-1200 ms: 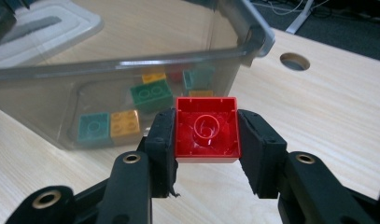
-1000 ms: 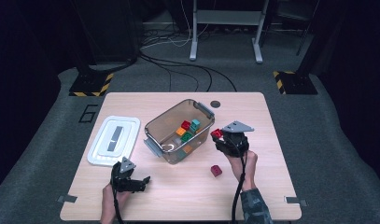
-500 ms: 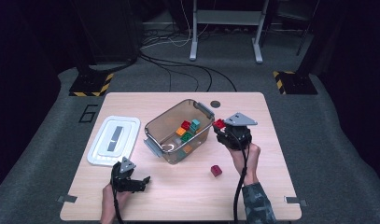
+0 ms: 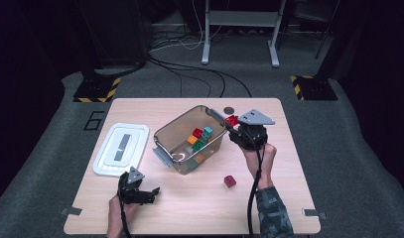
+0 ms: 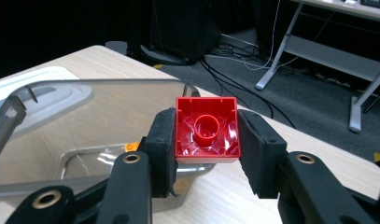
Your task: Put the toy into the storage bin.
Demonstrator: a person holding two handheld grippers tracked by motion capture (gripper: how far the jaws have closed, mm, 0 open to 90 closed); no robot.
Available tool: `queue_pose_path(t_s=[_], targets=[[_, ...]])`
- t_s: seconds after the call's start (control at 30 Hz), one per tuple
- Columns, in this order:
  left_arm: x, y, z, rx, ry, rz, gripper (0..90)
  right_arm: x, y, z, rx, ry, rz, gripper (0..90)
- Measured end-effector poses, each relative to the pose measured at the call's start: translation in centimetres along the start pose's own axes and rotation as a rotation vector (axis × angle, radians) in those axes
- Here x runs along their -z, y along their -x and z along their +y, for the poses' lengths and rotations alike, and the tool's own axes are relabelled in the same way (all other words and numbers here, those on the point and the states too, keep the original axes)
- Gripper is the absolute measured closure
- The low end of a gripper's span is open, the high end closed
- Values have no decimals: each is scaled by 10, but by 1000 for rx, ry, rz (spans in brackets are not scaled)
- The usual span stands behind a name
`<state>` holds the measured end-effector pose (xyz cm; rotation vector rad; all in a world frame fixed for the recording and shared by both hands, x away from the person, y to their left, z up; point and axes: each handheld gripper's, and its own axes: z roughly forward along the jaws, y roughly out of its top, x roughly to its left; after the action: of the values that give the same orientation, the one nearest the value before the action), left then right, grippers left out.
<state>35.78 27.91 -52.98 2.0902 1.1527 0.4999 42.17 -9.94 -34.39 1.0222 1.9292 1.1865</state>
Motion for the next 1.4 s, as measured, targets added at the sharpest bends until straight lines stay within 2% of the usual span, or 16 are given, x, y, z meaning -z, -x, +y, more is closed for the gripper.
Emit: queue_pose_path(t_s=[0.33, 0.63, 0.8, 1.4], targets=[[0, 0, 0, -1, -2, -1, 49, -6, -3, 19, 17, 44, -2, 585], [0, 0, 0, -1, -2, -2, 49, -16, -8, 30, 30, 54, 3, 585], [0, 0, 0, -1, -1, 0, 49, -23, -8, 32, 19, 53, 12, 585], [0, 0, 0, -1, 0, 0, 49, -58, -15, 32, 29, -20, 47, 585]])
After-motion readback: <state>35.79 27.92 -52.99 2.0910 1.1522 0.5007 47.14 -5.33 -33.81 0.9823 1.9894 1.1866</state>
